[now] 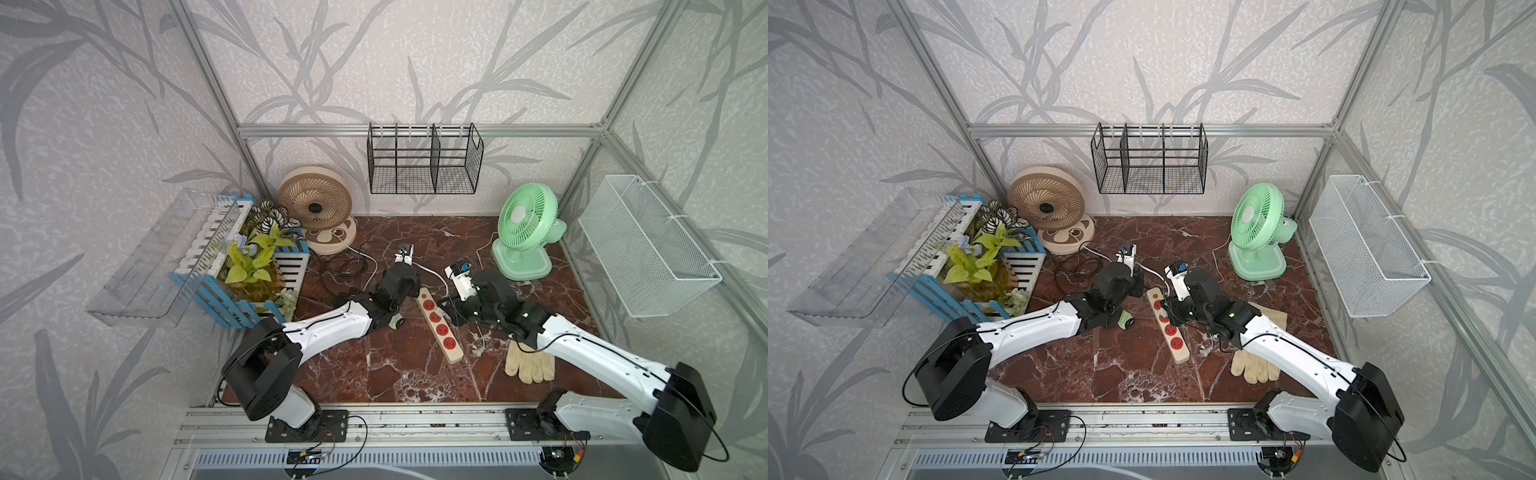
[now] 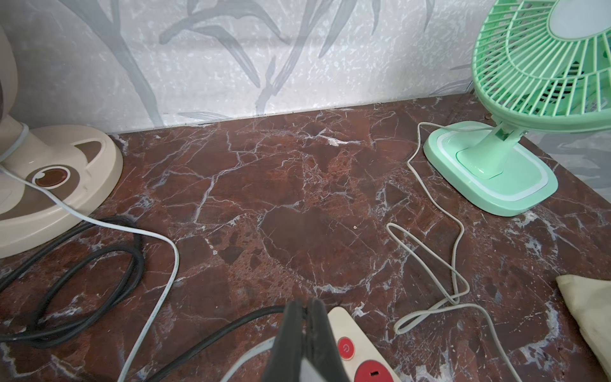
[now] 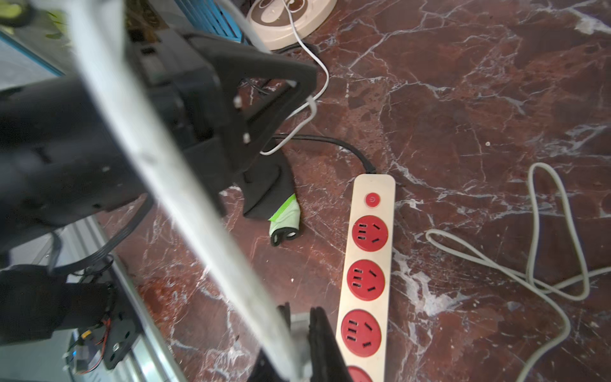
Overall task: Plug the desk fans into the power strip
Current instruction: Adjust the power cord, then insert the plug into the socket.
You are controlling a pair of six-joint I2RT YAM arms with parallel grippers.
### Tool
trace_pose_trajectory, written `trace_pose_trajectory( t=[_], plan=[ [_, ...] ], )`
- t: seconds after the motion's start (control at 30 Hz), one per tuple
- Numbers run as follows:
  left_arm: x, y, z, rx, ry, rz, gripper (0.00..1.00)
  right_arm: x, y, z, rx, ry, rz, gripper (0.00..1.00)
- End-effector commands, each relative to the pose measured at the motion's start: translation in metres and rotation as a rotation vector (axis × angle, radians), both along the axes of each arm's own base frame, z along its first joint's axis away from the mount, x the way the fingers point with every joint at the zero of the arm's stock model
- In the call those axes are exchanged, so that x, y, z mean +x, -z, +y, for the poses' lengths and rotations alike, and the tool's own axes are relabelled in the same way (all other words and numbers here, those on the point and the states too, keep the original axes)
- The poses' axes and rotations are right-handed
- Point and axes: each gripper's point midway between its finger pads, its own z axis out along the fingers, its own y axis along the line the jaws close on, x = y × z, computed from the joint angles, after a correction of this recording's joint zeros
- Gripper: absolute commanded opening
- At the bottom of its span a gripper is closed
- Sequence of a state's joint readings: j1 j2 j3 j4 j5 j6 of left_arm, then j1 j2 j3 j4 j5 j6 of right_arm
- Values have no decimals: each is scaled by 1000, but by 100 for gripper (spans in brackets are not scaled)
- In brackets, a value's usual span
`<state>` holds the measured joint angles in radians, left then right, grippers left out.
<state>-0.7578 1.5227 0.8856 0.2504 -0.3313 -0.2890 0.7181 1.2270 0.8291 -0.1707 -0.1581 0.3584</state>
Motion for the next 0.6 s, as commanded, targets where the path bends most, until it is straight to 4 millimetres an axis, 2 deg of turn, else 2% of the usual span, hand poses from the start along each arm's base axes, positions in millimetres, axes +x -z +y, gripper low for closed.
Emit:
trace_pose_trajectory(
  t=[0.0,0.13,0.33,0.57],
  plan=[
    [-1,1,4,-18,-4,-40,0,23,3,9,12,30,-86,0],
    [-9,3,9,-41,13,-77,0,27,26,18,-16,23,-68,0],
    [-17,0,3,-92,62,-70,0,31,41,13,-37,67,-77,0],
    [-18,22,5,-51,61,-52,0,33,69,7,-128,82,-13,0]
  ],
)
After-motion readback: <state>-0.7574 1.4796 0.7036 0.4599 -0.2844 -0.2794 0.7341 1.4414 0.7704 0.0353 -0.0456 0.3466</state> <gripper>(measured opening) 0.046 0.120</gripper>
